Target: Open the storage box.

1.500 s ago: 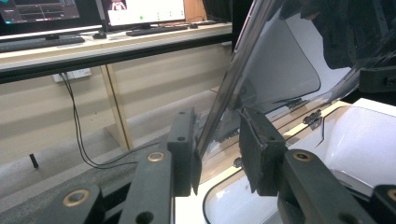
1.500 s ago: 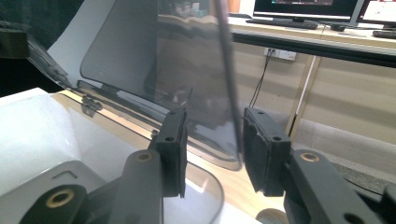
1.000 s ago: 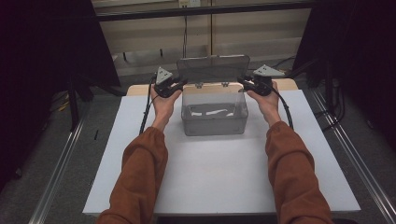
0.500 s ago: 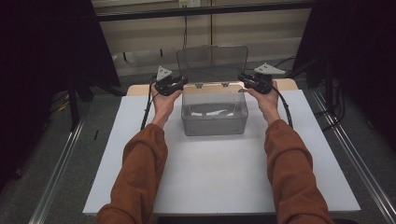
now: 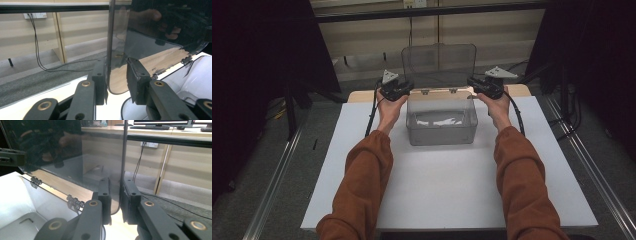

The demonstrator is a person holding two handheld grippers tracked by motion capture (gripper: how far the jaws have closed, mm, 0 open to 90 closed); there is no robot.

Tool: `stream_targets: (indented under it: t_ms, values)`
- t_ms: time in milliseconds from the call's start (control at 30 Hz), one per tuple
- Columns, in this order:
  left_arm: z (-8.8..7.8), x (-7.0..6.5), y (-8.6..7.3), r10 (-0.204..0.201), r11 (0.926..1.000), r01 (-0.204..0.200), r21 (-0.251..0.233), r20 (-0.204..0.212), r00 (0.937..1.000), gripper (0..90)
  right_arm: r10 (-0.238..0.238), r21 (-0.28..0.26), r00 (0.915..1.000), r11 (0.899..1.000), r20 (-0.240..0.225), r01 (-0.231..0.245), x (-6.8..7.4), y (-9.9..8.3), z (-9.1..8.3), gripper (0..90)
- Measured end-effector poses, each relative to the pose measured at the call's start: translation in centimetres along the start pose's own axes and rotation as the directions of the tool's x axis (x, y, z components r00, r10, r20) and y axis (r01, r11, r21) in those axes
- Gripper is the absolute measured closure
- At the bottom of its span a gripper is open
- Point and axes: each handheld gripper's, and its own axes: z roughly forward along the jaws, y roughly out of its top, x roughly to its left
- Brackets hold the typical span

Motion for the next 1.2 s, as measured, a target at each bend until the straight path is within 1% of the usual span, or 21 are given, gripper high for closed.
stream_targets:
  t_ms: [67,100,200,233,300,333,367,400,467,567,600,633,667,700,733,833,867,933,967,1067,1200]
  values:
    - [0.0,0.0,0.0,-0.007,1.0,0.007,-0.001,0.0,1.0,70.5,0.009,0.0,1.0,1.0,-0.001,-0.009,0.0,0.0,0.0,78.2]
    - [0.1,0.0,0.0,-0.022,0.9997,0.022,-0.008,0.007,0.9997,70.6,0.015,-0.003,0.9999,1.0,-0.003,-0.015,-0.1,-0.1,0.0,78.1]
    - [0.1,0.3,-0.1,-0.019,0.9998,0.019,0.005,0.015,0.9997,71.4,0.025,-0.003,0.9997,1.0,-0.002,-0.025,-0.1,-0.1,0.1,77.6]
    - [0.2,0.2,-0.1,-0.042,0.9991,0.042,-0.01,0.015,0.999,71.5,0.028,-0.004,0.9996,1.0,-0.003,-0.028,-0.1,-0.1,0.2,77.4]
    - [0.1,0.3,-0.1,-0.028,0.9996,0.028,0.001,0.015,0.9995,71.5,0.034,0.001,0.9994,0.999,-0.003,-0.034,-0.1,-0.2,0.2,77.1]
    - [0.2,0.2,-0.1,-0.039,0.9992,0.039,-0.003,0.012,0.9992,71.5,0.034,0.003,0.9994,0.999,0.0,-0.034,-0.1,-0.3,0.2,77.1]
    - [0.1,0.3,-0.1,-0.028,0.9995,0.028,0.011,0.017,0.9995,71.5,0.022,0.003,0.9998,1.0,0.004,-0.022,-0.1,-0.4,0.3,77.1]
    - [0.2,0.4,-0.1,-0.022,0.9997,0.022,0.015,0.017,0.9996,71.5,0.022,0.008,0.9997,1.0,0.007,-0.022,0.0,-0.4,0.3,77.1]
    - [0.2,0.4,-0.1,-0.029,0.9992,0.028,0.027,0.018,0.9994,71.5,0.028,0.007,0.9996,1.0,0.006,-0.028,0.0,-0.4,0.3,77.0]
    - [0.4,0.5,-0.1,-0.053,0.9984,0.052,0.022,0.021,0.9984,71.7,0.035,0.009,0.9993,0.999,0.01,-0.035,0.0,-0.4,0.4,77.6]
    - [0.5,0.5,-0.1,-0.064,0.9978,0.063,0.021,0.023,0.9977,71.9,0.044,0.008,0.999,0.999,0.011,-0.044,0.0,-0.5,0.5,77.8]
    - [0.5,0.6,-0.1,-0.063,0.9977,0.062,0.025,0.02,0.9978,72.1,0.05,0.008,0.9987,0.999,0.013,-0.05,-0.1,-0.5,0.6,77.8]
    - [0.6,0.6,-0.2,-0.079,0.9966,0.079,0.025,0.021,0.9966,72.5,0.059,0.015,0.9981,0.998,0.015,-0.059,-0.1,-0.6,0.7,77.5]
    - [0.6,0.7,-0.2,-0.072,0.997,0.072,0.03,0.02,0.9972,72.5,0.071,0.022,0.9974,0.997,0.016,-0.071,-0.1,-0.6,0.8,77.1]
    - [0.7,0.6,-0.2,-0.081,0.9964,0.081,0.027,0.019,0.9965,72.3,0.074,0.026,0.9971,0.997,0.018,-0.075,-0.1,-0.6,0.8,76.8]
    - [0.8,0.7,-0.1,-0.084,0.9958,0.083,0.037,0.02,0.9962,71.8,0.105,0.025,0.9944,0.994,0.014,-0.105,-0.2,-0.6,1.0,76.5]
    - [0.8,0.8,-0.1,-0.078,0.996,0.077,0.045,0.021,0.9967,71.7,0.109,0.027,0.9939,0.994,0.014,-0.11,-0.2,-0.6,1.0,76.6]
    - [0.8,0.8,-0.1,-0.089,0.9949,0.088,0.05,0.019,0.9959,71.3,0.12,0.029,0.9927,0.992,0.013,-0.12,-0.3,-0.6,1.1,76.6]
    - [0.8,0.8,-0.1,-0.087,0.9949,0.086,0.053,0.018,0.9961,71.1,0.129,0.032,0.9915,0.991,0.015,-0.129,-0.3,-0.6,1.1,76.5]
    - [0.9,0.6,0.0,-0.087,0.9945,0.087,0.06,0.008,0.9962,69.6,0.142,0.041,0.9897,0.989,0.021,-0.142,-0.3,-0.5,1.1,76.4]
    - [1.0,0.7,0.0,-0.103,0.9922,0.103,0.07,0.006,0.9946,69.0,0.153,0.064,0.9879,0.986,0.023,-0.154,-0.4,-0.2,1.3,76.2]
